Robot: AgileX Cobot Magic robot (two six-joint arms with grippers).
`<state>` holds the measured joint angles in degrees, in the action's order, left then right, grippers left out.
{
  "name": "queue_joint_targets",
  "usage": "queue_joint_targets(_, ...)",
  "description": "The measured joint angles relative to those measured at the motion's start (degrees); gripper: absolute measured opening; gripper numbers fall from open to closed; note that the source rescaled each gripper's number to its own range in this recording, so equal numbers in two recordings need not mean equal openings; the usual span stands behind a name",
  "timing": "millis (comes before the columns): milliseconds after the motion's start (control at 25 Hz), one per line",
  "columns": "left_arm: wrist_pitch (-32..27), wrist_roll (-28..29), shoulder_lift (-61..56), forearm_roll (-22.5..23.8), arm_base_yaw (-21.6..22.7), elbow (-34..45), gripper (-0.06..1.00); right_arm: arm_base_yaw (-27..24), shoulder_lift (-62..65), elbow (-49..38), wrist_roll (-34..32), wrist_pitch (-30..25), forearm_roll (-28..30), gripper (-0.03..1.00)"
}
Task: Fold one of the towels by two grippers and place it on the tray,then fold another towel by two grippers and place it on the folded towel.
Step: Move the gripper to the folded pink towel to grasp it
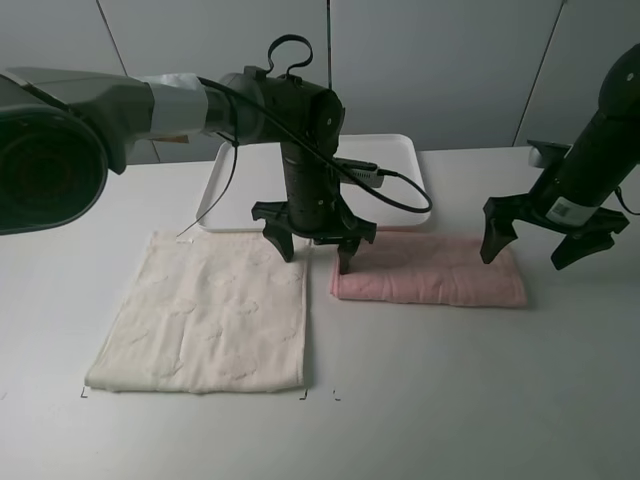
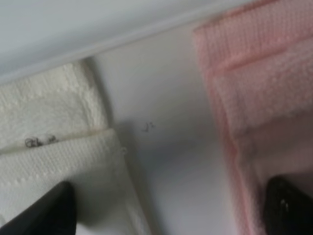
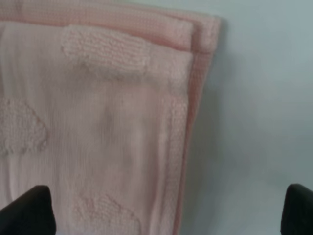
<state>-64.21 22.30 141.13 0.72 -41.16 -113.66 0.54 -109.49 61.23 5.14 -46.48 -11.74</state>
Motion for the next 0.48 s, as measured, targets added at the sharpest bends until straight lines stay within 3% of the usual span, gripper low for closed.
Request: queue_joint_targets(480, 0.00, 0.00, 0.00, 0.00, 0.00, -0.04, 0.99, 0.00, -3.47, 0.13, 0.22, 2.06, -0.75, 1.00)
